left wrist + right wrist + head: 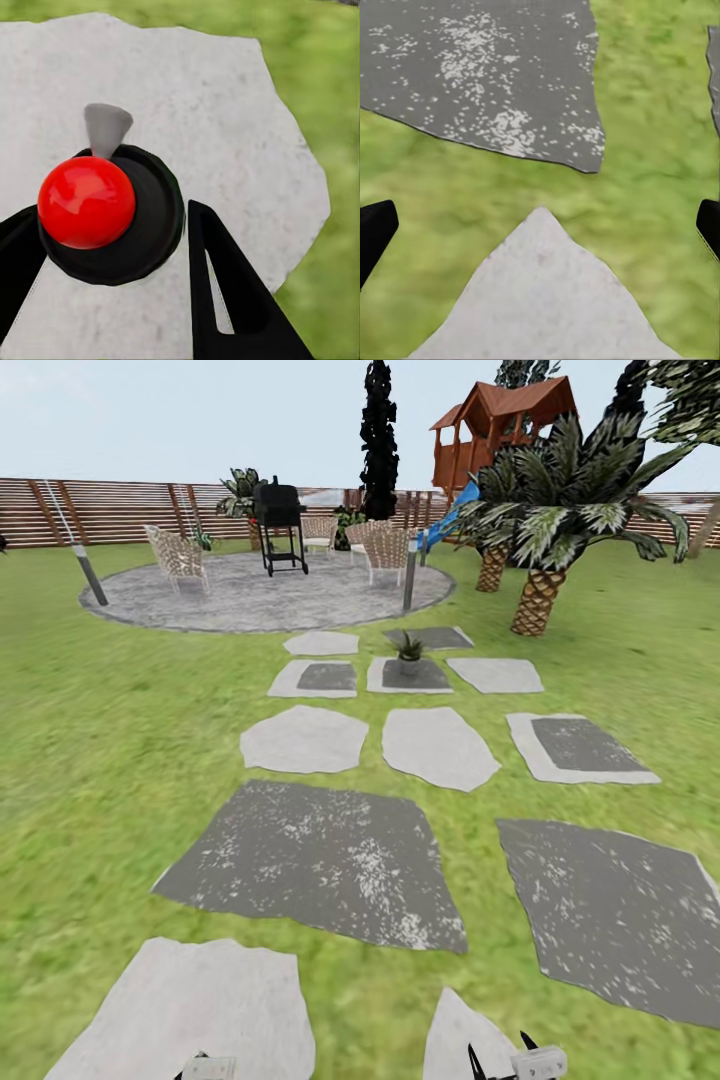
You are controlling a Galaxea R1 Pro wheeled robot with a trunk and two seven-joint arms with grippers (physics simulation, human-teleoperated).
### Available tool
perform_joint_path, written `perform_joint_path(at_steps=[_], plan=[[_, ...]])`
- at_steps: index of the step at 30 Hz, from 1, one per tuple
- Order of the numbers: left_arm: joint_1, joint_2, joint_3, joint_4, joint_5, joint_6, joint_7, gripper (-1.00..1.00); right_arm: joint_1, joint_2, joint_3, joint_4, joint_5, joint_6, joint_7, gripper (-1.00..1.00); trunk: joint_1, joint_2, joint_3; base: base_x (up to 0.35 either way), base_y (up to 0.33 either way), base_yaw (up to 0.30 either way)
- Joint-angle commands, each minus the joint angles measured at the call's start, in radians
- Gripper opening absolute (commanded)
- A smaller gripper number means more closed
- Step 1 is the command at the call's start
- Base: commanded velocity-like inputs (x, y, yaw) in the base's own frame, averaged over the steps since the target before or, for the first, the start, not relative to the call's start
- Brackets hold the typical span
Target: Pick up the pesticide atomizer in the garden and spray insectifuge to fully cover both potted plants in the garden.
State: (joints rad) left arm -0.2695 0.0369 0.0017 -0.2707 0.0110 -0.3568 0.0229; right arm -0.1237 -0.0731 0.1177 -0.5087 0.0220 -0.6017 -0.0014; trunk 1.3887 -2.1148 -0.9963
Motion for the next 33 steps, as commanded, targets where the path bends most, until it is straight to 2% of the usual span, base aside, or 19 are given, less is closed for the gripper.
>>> perform_joint_path(at_steps=[1,33], plan=[[-0.001,0.000,0.000,0.001,0.001,-0.003,0.002,-1.00,-0.001,-0.001,0.002,0.000,0.002,-0.003,0.000,1.00,0.000,0.000,-0.001,0.338,0.000,0.000],[-0.001,-0.001,0.000,0.001,0.000,-0.004,0.002,-1.00,-0.001,0.000,0.004,-0.001,0.003,-0.003,0.000,1.00,0.000,0.000,-0.001,0.338,0.000,0.000]])
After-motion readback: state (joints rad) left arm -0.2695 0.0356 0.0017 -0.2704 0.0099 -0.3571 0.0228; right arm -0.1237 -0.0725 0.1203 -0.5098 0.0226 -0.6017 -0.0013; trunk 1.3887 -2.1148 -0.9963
